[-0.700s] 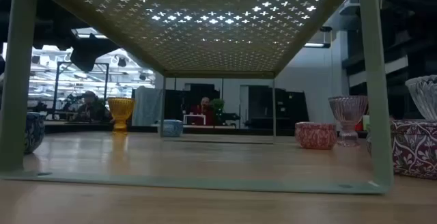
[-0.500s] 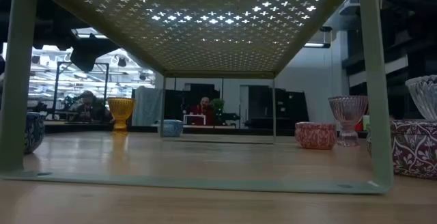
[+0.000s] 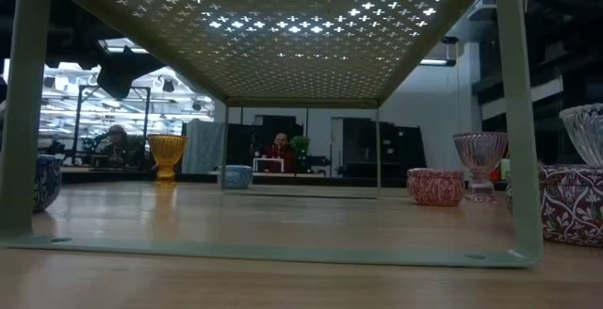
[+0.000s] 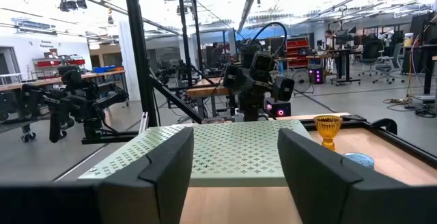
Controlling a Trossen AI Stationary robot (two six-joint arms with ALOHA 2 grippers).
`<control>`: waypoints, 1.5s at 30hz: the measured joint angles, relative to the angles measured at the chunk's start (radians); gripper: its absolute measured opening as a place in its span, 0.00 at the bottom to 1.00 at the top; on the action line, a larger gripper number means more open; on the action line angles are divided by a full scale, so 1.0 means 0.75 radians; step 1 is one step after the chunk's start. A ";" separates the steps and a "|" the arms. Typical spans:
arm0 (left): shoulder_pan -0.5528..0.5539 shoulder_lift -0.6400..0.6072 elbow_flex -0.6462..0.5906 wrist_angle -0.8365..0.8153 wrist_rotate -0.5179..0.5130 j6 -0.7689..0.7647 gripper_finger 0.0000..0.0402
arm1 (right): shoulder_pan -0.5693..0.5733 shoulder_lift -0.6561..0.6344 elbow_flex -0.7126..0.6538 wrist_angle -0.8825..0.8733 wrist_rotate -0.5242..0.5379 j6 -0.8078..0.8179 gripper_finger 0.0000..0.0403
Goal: Pick & Place candle stick holders
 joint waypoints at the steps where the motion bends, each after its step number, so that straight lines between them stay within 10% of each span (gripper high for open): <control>1: 0.000 0.000 0.000 0.000 0.000 0.000 0.73 | 0.000 0.000 0.000 0.000 0.000 0.000 0.54; 17: 0.000 0.000 0.000 0.000 0.000 0.000 0.73 | -0.010 0.102 0.194 -0.336 -0.001 0.000 0.54; 35: 0.000 0.000 0.000 0.000 0.000 0.000 0.73 | -0.256 1.136 1.301 -0.867 0.000 -0.347 0.54; 45: 0.000 0.000 0.000 -0.002 0.000 0.000 0.73 | -0.336 1.541 1.624 -1.272 -0.001 0.051 0.54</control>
